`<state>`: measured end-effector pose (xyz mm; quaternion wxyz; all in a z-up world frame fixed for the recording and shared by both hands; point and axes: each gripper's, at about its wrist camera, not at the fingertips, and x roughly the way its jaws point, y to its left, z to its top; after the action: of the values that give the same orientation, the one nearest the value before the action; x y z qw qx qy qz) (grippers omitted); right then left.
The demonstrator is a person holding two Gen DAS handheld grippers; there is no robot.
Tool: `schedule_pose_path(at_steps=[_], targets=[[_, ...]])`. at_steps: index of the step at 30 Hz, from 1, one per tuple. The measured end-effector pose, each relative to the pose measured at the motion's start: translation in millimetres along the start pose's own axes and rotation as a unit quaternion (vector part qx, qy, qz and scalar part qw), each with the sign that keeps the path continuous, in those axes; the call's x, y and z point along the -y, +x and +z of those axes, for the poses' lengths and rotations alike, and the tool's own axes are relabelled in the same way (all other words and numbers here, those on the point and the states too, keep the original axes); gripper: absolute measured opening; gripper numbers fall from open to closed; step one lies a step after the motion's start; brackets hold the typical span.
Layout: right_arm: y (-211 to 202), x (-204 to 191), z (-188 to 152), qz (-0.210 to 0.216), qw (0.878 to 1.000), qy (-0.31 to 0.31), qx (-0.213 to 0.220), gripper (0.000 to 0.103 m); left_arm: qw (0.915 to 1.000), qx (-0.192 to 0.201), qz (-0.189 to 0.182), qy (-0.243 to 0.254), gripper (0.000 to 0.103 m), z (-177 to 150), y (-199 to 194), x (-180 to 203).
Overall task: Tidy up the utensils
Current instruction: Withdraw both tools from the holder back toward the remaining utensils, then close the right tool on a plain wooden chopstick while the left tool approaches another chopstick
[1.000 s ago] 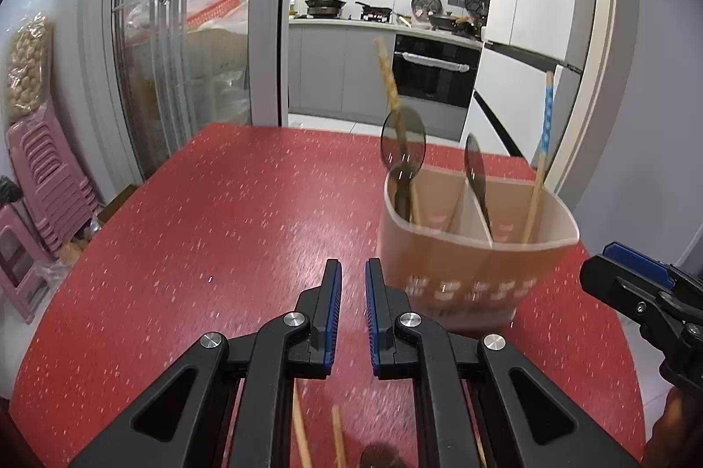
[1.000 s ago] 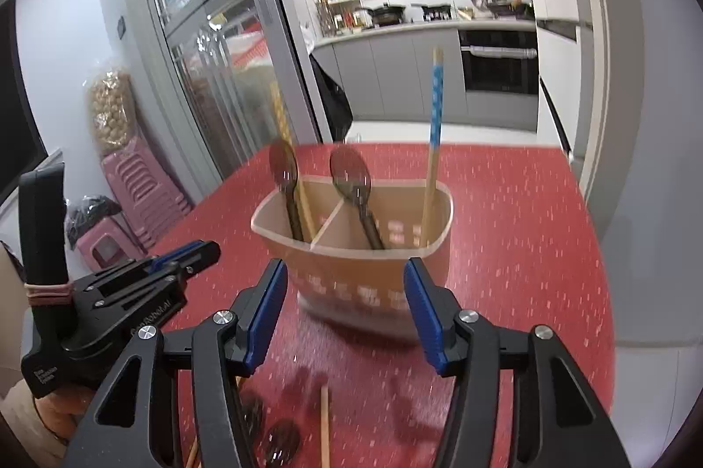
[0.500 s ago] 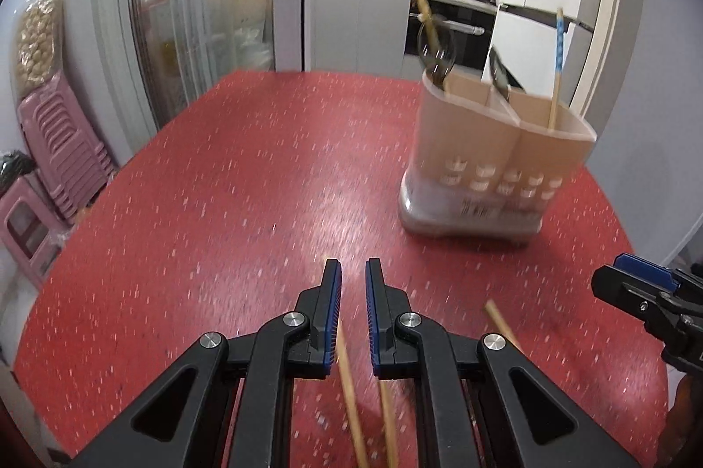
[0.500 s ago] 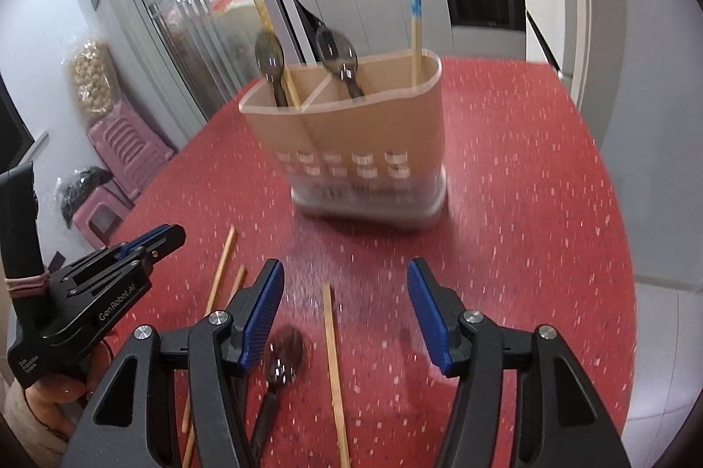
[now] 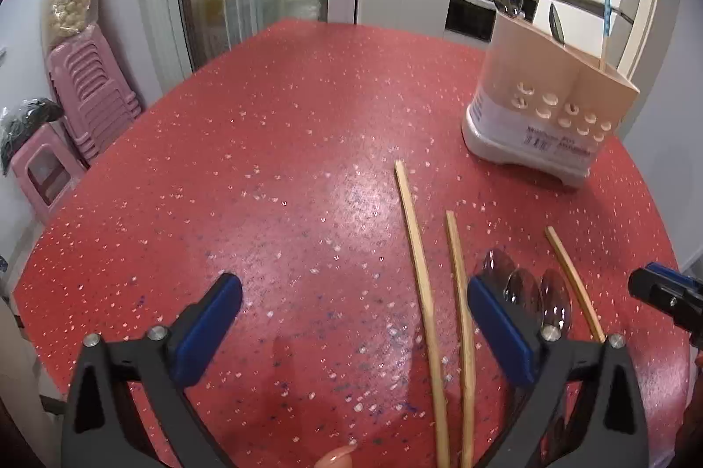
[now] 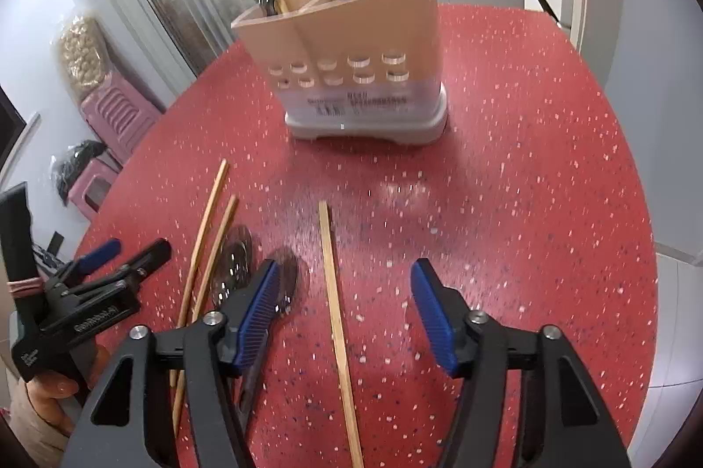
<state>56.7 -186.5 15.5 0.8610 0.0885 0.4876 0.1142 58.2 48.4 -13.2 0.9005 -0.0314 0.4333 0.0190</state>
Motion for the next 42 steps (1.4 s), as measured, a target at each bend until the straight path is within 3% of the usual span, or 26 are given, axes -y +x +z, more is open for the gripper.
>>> schedule_pose_path(at_steps=[5, 17, 24, 42], targets=[[8, -3, -10, -0.010, 1.000, -0.004, -0.022, 0.069, 0.9998, -0.013, 0.012, 0.004, 0.103, -2, -1, -7], [24, -11, -22, -0.040, 0.996, -0.027, -0.069, 0.069, 0.9985, -0.052, -0.005, 0.014, 0.103, -3, 24, -6], [28, -13, -22, -0.048, 0.995, -0.041, -0.076, 0.069, 0.9973, -0.073, -0.008, 0.007, 0.103, 4, 43, -12], [47, -31, -9, -0.095, 0.986, -0.099, -0.089, 0.069, 0.9951, -0.089, -0.006, 0.043, 0.103, 22, 73, 14]])
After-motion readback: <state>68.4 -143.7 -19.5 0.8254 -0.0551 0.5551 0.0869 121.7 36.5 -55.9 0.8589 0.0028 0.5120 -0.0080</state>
